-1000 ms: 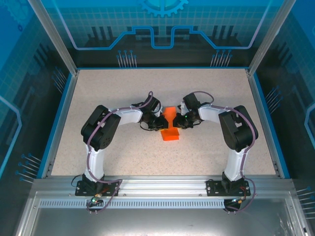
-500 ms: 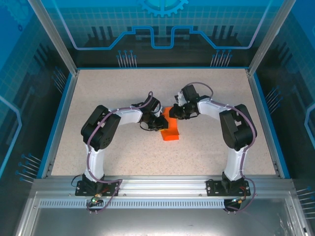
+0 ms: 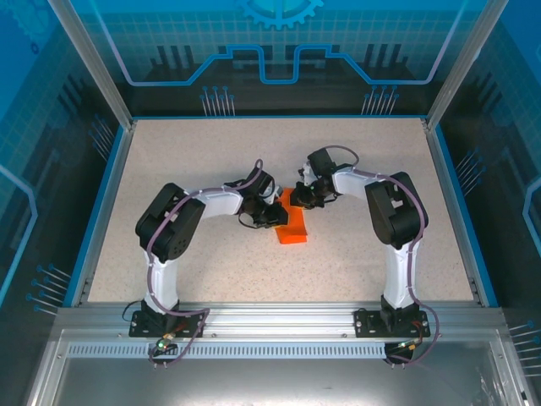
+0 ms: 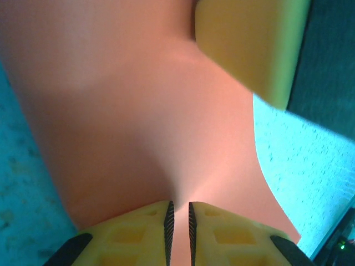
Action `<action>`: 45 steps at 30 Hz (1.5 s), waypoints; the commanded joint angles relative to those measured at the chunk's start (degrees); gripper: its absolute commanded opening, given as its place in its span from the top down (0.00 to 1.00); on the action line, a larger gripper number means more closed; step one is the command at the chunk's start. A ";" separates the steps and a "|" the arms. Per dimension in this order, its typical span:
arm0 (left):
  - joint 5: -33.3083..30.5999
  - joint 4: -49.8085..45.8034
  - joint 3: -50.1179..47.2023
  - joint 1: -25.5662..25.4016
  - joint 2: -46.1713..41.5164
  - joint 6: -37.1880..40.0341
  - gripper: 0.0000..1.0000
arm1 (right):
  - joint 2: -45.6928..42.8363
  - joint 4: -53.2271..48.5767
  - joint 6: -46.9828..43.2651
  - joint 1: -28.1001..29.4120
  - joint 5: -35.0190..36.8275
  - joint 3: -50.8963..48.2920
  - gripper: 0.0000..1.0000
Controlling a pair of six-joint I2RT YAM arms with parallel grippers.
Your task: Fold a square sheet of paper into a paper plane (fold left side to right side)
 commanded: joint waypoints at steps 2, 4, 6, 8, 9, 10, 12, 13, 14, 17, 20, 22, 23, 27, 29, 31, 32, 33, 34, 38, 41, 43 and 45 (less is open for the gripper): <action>0.61 -3.03 -4.82 -2.78 -3.58 4.21 0.81 | 2.59 -3.70 0.41 -0.51 2.58 0.74 0.85; 0.93 -3.04 -6.24 -4.03 -4.64 5.13 0.81 | 2.81 -3.96 0.42 -0.49 2.72 0.85 0.85; 0.93 -3.26 -7.61 -5.21 -5.66 5.69 0.81 | 2.95 -3.97 0.46 -0.46 2.67 0.86 0.85; 0.92 -3.18 -8.96 -6.22 -6.56 5.80 0.80 | 3.19 -4.05 0.53 -0.49 2.71 0.94 0.85; 0.88 -3.21 -9.46 -6.44 -6.90 5.73 0.80 | 3.27 -4.09 0.52 -0.49 2.68 0.89 0.85; 0.81 -3.42 -9.98 -6.89 -7.18 5.57 0.80 | 3.35 -4.06 0.52 -0.49 2.66 0.94 0.85; 0.67 -3.52 -10.79 -7.49 -7.63 5.31 0.80 | 3.55 -4.06 0.62 -0.55 2.61 0.87 0.85; 0.64 -3.35 -11.20 -7.91 -7.75 5.15 0.80 | 3.57 -3.97 0.72 -0.50 2.56 0.83 0.85; 0.72 -3.26 -11.39 -8.33 -7.84 5.13 0.80 | 3.65 -4.01 0.76 -0.53 2.53 0.87 0.85; 0.81 -3.64 -11.42 -9.62 -8.10 5.14 0.80 | 3.74 -3.90 0.77 -0.49 2.31 0.93 0.85; 0.60 -3.78 -12.04 -10.03 -8.63 4.84 0.80 | 3.69 -3.97 0.75 -0.49 2.31 0.90 0.85; 0.87 -3.46 -12.78 -10.06 -9.32 4.82 0.80 | 3.74 -3.98 0.69 -0.54 2.26 0.93 0.85; 1.18 -3.30 -13.25 -10.07 -9.86 4.84 0.80 | 3.74 -3.98 0.69 -0.49 2.18 0.91 0.85; 2.10 -1.71 -14.98 -9.70 -14.24 4.77 0.80 | 3.13 -3.88 0.92 -0.49 2.68 0.35 0.85; 3.27 -0.55 -15.26 -8.65 -16.72 4.19 0.80 | 2.57 -3.39 1.16 -0.57 2.60 -0.16 0.85; 4.65 1.14 -15.21 -6.63 -18.17 3.02 0.79 | 1.95 -2.72 1.57 -0.61 2.12 -0.87 0.85; 5.69 2.36 -14.90 -5.40 -18.30 2.40 0.79 | 1.53 -2.34 1.73 -0.66 1.93 -1.21 0.85; 6.08 3.04 -14.33 -4.20 -17.97 1.77 0.78 | 1.29 -1.99 1.98 -0.66 1.64 -1.51 0.85; 6.08 3.33 -13.43 -3.37 -17.25 1.44 0.78 | 1.06 -1.66 2.13 -0.60 1.45 -1.77 0.85; 6.30 3.55 -7.44 -1.98 -11.12 1.41 0.78 | 0.66 -0.67 2.44 -0.68 0.65 -2.51 0.85; 6.39 3.38 -3.74 -1.98 -6.46 1.67 0.78 | 0.66 0.14 2.69 -0.60 -0.15 -2.74 0.85; 5.82 3.23 -2.57 -1.97 -4.07 1.90 0.78 | 0.63 0.61 2.92 -0.57 -0.55 -2.84 0.85; 5.68 3.32 -1.93 -1.97 -2.07 1.81 0.78 | 0.52 1.11 2.97 -0.54 -1.20 -2.92 0.85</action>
